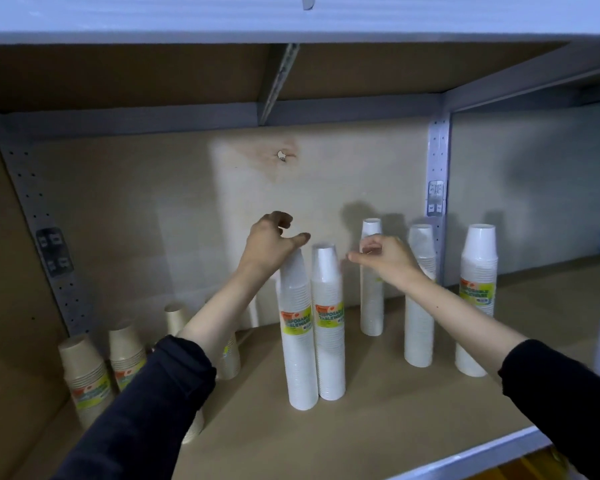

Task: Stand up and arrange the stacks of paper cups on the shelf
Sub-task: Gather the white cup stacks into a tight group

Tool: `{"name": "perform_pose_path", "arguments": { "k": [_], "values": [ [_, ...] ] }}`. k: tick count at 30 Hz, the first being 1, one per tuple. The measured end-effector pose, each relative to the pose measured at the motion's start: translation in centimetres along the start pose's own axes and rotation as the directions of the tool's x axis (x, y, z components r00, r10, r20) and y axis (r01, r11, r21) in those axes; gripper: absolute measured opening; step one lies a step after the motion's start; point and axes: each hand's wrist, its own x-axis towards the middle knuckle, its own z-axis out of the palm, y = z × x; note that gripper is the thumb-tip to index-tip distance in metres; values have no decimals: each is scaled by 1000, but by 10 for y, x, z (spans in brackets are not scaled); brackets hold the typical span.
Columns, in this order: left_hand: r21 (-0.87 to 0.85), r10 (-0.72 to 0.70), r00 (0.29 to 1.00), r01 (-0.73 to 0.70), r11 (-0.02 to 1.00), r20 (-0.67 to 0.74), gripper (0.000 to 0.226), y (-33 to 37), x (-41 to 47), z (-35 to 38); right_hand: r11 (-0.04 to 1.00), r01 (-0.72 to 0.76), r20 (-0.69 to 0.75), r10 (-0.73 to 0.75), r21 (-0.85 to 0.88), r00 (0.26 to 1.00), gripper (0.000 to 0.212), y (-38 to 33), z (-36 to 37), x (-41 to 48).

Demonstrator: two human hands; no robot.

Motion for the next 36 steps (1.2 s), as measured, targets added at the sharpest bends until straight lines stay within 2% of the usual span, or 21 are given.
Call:
{"name": "perform_pose_path", "arguments": {
  "k": [4, 7, 13, 18, 22, 29, 33, 36],
  "values": [
    [-3, 97, 995, -97, 995, 31, 40, 33, 14, 19, 994, 18, -147, -33, -103, 989, 43, 4, -40, 14],
    [0, 106, 990, -107, 994, 88, 41, 52, 27, 45, 989, -6, -207, -25, -148, 978, 46, 11, -62, 23],
    [40, 12, 980, -21, 999, 200, 47, 74, 49, 101, 966, -22, -229, -39, -259, 973, 56, 26, -81, 29],
    [128, -101, 974, 75, 989, 205, 30, 76, 65, 137, 938, -61, -197, -7, -341, 980, 52, 38, -80, 39],
    [150, -176, 958, 145, 978, 226, 50, 67, 73, 159, 941, -84, -194, 21, -326, 981, 30, 50, -76, 46],
    [104, -256, 938, 237, 966, 236, 62, 51, 78, 184, 974, -122, -199, 84, -188, 976, 37, 72, -72, 49],
    [51, -291, 935, 286, 957, 204, 60, 47, 79, 191, 976, -123, -197, 87, -180, 976, 39, 77, -70, 49],
    [23, -271, 946, 271, 962, 175, 55, 46, 75, 191, 978, -123, -208, 87, -169, 974, 38, 77, -67, 48]
  ]
}}
